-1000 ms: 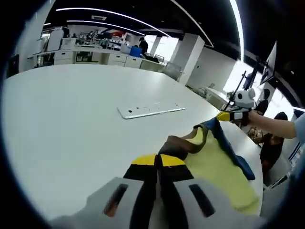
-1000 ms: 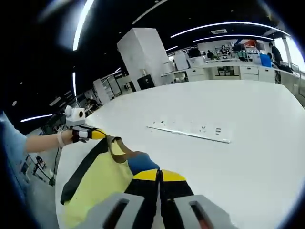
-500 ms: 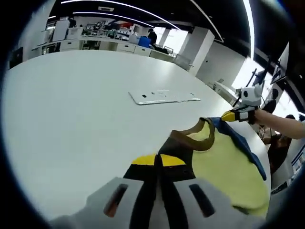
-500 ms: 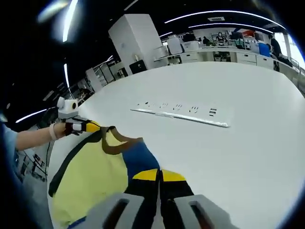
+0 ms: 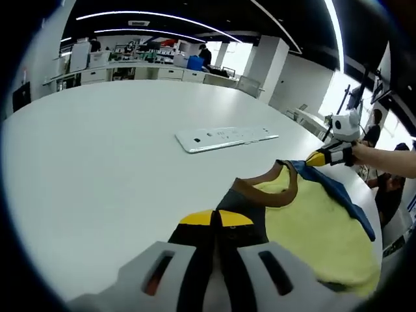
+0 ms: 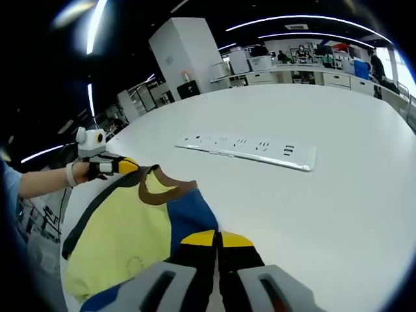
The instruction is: Fold the garment on the visible template until the final outline fits inside the template.
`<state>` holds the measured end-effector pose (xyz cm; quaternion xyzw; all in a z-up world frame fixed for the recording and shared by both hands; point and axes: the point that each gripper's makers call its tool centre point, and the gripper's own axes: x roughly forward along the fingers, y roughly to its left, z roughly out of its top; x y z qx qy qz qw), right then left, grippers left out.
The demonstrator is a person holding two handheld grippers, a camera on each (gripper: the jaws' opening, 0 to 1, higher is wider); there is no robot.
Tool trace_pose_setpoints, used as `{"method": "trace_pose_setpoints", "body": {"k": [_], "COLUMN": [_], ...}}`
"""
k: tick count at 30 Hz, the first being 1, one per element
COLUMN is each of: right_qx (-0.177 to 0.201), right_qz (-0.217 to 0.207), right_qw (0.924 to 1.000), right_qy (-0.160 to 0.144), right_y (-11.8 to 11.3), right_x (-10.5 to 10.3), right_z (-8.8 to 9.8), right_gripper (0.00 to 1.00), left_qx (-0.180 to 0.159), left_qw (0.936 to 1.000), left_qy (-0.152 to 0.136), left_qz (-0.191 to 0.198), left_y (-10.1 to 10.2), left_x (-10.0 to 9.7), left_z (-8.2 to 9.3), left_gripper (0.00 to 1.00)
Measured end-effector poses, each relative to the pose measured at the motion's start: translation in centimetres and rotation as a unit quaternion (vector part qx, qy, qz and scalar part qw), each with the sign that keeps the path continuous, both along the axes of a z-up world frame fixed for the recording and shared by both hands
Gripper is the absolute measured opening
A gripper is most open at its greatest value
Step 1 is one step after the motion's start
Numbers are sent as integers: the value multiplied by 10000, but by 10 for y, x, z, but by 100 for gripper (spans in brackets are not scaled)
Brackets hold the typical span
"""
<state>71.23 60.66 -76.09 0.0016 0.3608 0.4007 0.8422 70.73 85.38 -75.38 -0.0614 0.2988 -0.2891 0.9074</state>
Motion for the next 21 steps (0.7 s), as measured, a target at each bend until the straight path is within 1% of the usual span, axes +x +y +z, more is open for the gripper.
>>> {"method": "trace_pose_setpoints", "body": {"k": [1,2,4,5,6,7,8,9,10,11,12,13,14,15,16,18,19,21], "right_qx": [29,27,45,151,184,189,185,194,229,274,330,357,377,385,378,357,361,331], "right_qz": [34,61,95,121,168,232,277,291,341,378,419,445,492,515,585,637,675,715], "right_qw": [9999,9998,9997,9995,9993,9988,9984,9981,9977,9971,9967,9965,9961,9958,9951,9949,9945,9943], "right_qy": [-126,-186,-216,-234,-276,-383,-458,-502,-544,-593,-607,-604,-633,-646,-703,-703,-721,-721], "right_y": [1,1,0,2,2,3,3,3,4,5,6,6,6,6,6,5,5,4], "right_x": [1,1,-1,-3,-4,-5,-6,-7,-10,-11,-14,-16,-20,-21,-25,-31,-34,-40], "right_z": [2,2,3,6,8,11,13,15,18,21,25,27,30,31,33,35,37,38], "right_gripper": [0,0,10,15,22,28,32,38,43,50,59,65,70,77,82,88,90,94], "left_qx": [-28,-49,-121,-237,-298,-296,-338,-355,-382,-373,-258,-243,-243,-233,-247,-294,-295,-231], "left_qw": [10000,10000,9999,9996,9990,9989,9982,9977,9975,9964,9948,9948,9938,9934,9923,9911,9905,9893], "left_qy": [18,2,-9,3,-34,-74,-121,-165,-117,-205,-347,-334,-335,-337,-361,-341,-349,-371], "left_qz": [-10,-20,-61,-183,-322,-363,-485,-560,-578,-729,-918,-933,-1027,-1073,-1158,-1254,-1294,-1395], "left_y": [1,1,0,-5,-8,-9,-12,-14,-15,-19,-21,-22,-24,-25,-27,-30,-31,-33], "left_x": [0,0,-1,-4,-7,-8,-11,-13,-15,-19,-22,-23,-27,-29,-32,-38,-40,-46], "left_z": [1,2,6,9,13,15,19,21,23,27,30,30,33,34,36,39,41,43], "left_gripper": [0,0,6,9,11,14,18,25,31,37,47,54,61,69,75,88,92,95]}}
